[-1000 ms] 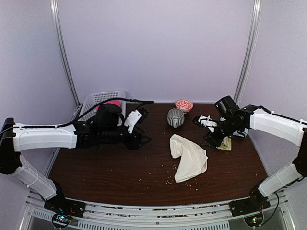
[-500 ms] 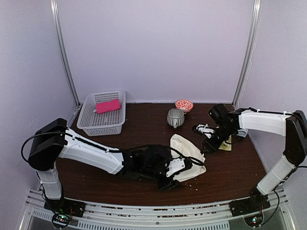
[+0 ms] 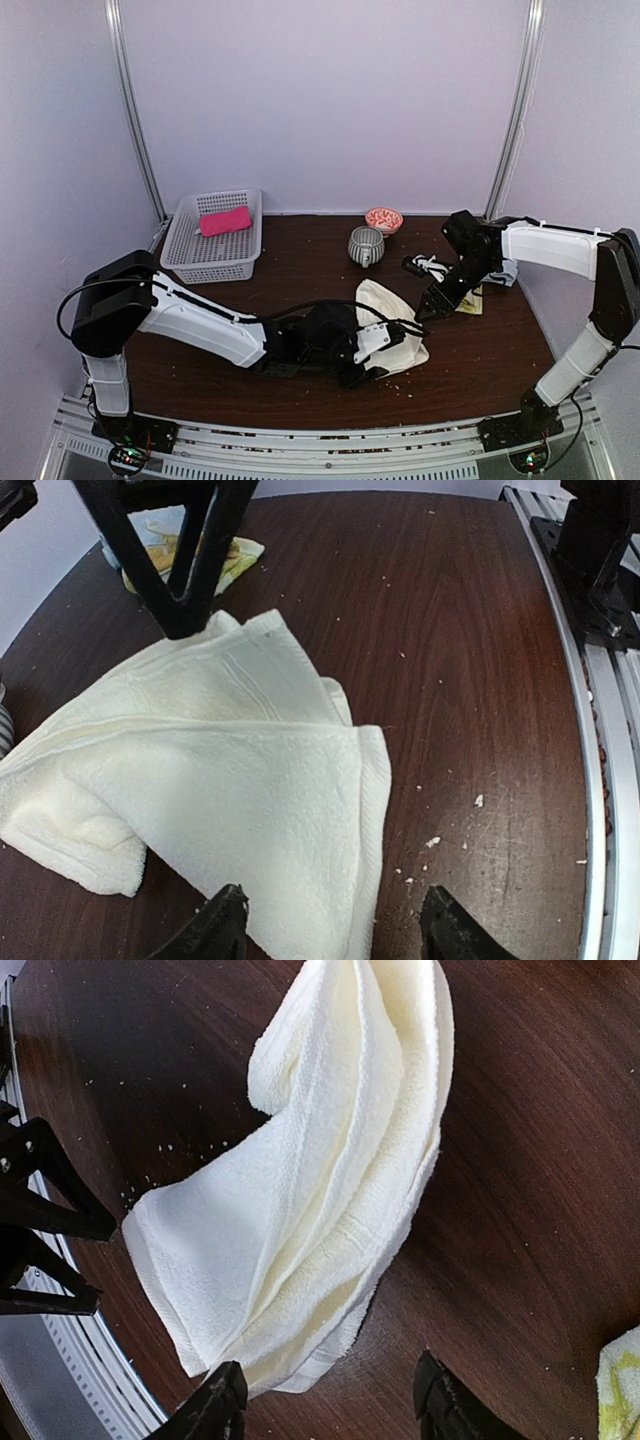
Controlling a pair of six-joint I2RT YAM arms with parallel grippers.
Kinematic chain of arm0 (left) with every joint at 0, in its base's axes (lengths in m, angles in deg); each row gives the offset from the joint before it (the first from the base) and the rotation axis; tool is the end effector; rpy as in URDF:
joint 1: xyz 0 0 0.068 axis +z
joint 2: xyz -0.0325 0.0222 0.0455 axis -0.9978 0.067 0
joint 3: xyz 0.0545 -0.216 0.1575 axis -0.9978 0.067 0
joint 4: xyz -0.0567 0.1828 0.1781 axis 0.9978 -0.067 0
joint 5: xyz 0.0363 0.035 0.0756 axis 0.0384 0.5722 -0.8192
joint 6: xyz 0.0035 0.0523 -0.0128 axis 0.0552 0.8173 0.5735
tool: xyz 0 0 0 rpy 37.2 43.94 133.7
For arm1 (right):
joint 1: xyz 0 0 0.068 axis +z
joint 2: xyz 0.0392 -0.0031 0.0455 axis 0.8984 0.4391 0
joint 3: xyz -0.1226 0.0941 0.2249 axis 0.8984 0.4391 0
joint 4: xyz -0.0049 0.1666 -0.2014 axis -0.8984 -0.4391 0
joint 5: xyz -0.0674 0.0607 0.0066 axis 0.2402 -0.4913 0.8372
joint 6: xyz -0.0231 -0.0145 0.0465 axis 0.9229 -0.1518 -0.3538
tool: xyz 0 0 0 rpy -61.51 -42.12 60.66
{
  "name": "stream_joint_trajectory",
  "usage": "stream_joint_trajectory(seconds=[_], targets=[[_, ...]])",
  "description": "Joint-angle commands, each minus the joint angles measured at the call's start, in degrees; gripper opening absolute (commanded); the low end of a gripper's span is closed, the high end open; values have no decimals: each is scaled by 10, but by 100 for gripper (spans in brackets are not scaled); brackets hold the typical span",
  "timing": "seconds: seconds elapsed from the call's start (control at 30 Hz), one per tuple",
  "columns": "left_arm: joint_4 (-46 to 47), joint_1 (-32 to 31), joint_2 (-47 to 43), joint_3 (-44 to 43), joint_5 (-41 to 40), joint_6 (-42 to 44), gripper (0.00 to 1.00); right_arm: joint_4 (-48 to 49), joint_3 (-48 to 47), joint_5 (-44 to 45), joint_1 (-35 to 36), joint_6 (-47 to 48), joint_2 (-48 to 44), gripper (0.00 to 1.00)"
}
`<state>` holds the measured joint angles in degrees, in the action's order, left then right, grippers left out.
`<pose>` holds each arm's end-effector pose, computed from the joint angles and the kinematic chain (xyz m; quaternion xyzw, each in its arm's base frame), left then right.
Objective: Roll the towels
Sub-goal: Pick up the towel from the center of the board, then flatten out the towel at the center of the board.
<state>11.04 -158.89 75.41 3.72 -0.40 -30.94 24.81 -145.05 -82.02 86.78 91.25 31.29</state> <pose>0.1247 -0.4004 0.1566 0.5271 0.7037 -0.2763 0.3882 0.2615 0.1306 0.2194 -0.3867 0.8705 0.2784 0.1235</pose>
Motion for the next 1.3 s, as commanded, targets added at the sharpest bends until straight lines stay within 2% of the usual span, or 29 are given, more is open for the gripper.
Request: stream_joint_trajectory(seconds=[0.0,0.17,0.33,0.43,0.57,0.63,0.77,1.0,1.1,1.2,1.27], targets=[[36,-15,35,-25,-18,58,60,-23,2,-12,-2,-2,4,60],[-2,-24,86,-87,-88,68,58,-22,13,-23,-3,-1,12,61],[5,-26,114,-111,-175,72,52,-12,15,-4,-2,-12,35,57],[10,-25,115,-110,-210,76,35,-7,10,-3,-3,-10,49,42],[17,-24,101,-93,-255,72,10,-2,-18,-11,-9,-8,56,11],[26,-20,81,-72,-275,68,0,-18,-42,-22,-13,1,63,0],[30,5,-5,-11,-320,50,0,-34,-93,-6,-21,3,53,0],[-20,42,-287,104,-400,14,0,-51,-195,44,-49,22,-41,0],[-60,43,-378,148,-399,-27,0,-22,-159,46,-54,46,-114,0],[-105,41,-447,193,-344,-81,0,5,-79,44,-55,74,-191,0],[-135,39,-480,221,-309,-125,0,-16,-39,34,-54,117,-222,0]])
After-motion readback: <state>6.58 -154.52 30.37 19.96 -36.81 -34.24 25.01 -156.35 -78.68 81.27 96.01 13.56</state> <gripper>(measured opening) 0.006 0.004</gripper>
